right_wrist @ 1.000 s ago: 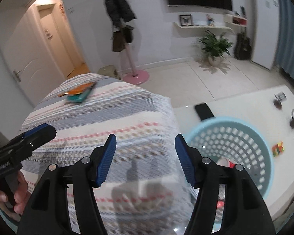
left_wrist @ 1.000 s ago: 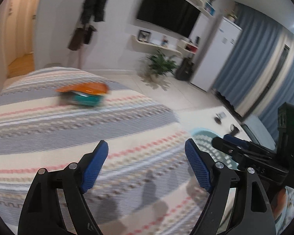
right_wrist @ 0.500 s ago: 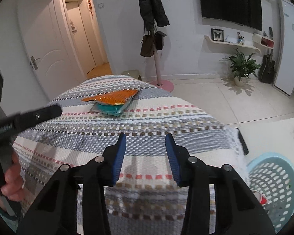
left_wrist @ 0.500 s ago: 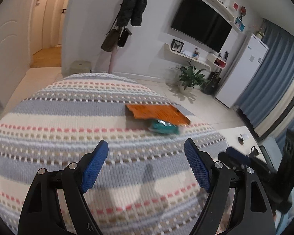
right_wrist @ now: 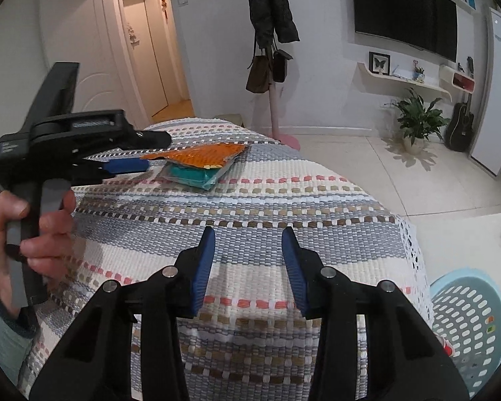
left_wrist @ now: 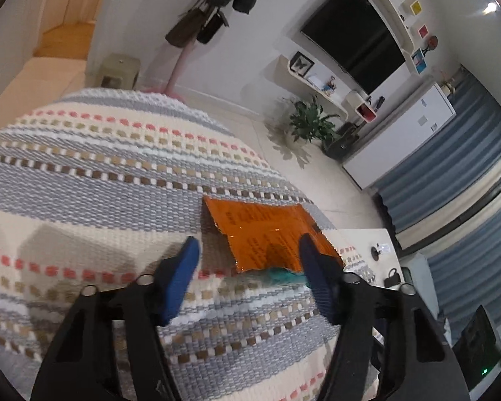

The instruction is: Collect trash

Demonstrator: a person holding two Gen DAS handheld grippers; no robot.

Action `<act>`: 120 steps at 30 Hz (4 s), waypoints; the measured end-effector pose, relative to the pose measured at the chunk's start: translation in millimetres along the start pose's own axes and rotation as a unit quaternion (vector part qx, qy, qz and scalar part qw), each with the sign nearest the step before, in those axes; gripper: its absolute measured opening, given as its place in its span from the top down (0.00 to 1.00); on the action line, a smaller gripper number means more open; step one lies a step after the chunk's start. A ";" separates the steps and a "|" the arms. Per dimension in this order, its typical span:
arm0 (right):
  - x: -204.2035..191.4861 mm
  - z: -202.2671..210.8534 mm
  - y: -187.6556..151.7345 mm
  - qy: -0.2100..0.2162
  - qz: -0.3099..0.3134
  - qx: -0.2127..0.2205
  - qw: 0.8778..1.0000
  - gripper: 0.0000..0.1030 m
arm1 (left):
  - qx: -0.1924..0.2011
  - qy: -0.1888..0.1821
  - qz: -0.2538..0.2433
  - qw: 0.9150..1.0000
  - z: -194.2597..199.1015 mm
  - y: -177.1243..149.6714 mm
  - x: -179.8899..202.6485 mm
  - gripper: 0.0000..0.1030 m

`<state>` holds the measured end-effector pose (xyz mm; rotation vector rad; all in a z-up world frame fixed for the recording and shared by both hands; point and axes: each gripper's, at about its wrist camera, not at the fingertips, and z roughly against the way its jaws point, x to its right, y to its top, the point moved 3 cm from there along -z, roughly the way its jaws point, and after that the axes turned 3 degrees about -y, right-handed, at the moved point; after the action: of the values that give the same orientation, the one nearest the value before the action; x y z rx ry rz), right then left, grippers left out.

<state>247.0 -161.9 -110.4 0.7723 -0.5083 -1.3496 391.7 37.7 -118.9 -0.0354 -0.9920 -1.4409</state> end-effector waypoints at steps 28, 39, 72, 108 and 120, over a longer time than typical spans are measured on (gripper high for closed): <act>-3.0 2.8 -1.3 -0.024 0.008 0.003 1.000 0.63 | -0.056 0.125 -0.117 0.984 123.1 -75.8 -40.2 0.98; -3.3 4.3 -2.1 -0.022 0.012 0.006 1.000 0.52 | -0.017 0.164 -0.130 0.978 93.9 -66.2 -27.3 0.47; -22.3 -6.2 8.8 -0.001 0.044 -0.039 0.998 0.38 | 0.006 0.195 -0.192 0.962 64.1 -106.3 22.2 0.79; -7.1 23.2 45.2 -0.016 0.005 0.036 0.999 0.63 | 0.126 0.074 -0.175 0.974 135.4 -120.7 80.2 0.95; 123.2 165.9 -4.6 -0.146 -0.063 0.115 0.981 0.63 | 0.097 -0.013 -0.280 0.955 103.4 -168.3 231.0 0.95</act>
<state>144.9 -315.6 -17.3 0.8078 -0.8705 -1.5496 156.4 -121.2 -10.5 0.4020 -1.2218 -1.8465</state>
